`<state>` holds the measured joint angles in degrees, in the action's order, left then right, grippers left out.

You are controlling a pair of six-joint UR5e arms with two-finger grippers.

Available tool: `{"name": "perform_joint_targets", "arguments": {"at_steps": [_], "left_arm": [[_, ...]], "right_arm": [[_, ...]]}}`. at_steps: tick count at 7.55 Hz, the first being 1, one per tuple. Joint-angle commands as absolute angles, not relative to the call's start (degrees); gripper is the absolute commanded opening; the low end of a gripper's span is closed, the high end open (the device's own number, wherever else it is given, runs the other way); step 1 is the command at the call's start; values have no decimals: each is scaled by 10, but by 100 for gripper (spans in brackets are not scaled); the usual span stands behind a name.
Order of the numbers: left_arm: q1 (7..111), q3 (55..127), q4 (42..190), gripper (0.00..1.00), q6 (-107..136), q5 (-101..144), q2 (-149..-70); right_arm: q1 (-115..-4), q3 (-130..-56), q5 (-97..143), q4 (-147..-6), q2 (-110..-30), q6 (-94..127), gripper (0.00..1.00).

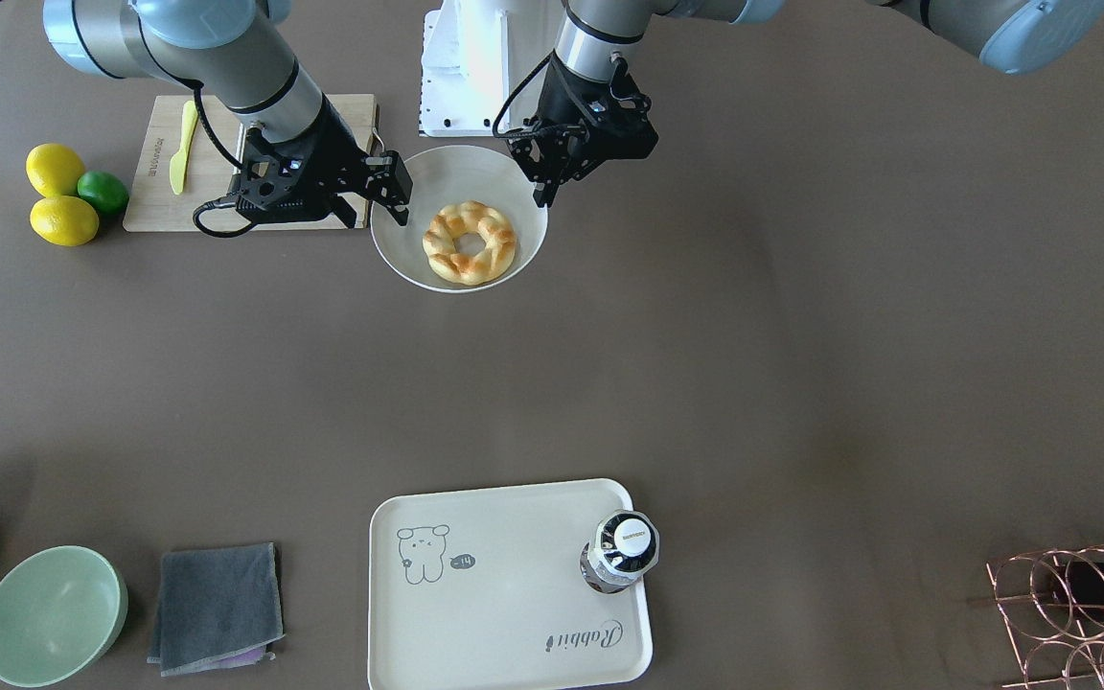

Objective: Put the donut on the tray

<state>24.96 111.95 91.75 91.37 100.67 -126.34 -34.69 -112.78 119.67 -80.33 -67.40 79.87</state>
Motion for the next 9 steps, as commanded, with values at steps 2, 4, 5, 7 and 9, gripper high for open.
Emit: {"name": "perform_joint_targets", "arguments": {"at_steps": [2,4,5,7,9], "left_arm": [[250,1120,918,0,913,1007,-1264],[250,1118,917,0,912,1007,-1259],[250,1117,917,0,912,1007,-1259],[250,1118,917,0,912,1006,-1259],[250,1120,917,0,912,1006,-1259]], "right_arm": [[-346,-1137,1199,-803,-674,812,28],[-351,-1146,1202,-805,-677,812,32],[-351,-1147,1202,-806,-677,812,32],[-351,-1146,1199,-808,-677,816,8],[-349,-1144,1196,-808,-676,826,15]]}}
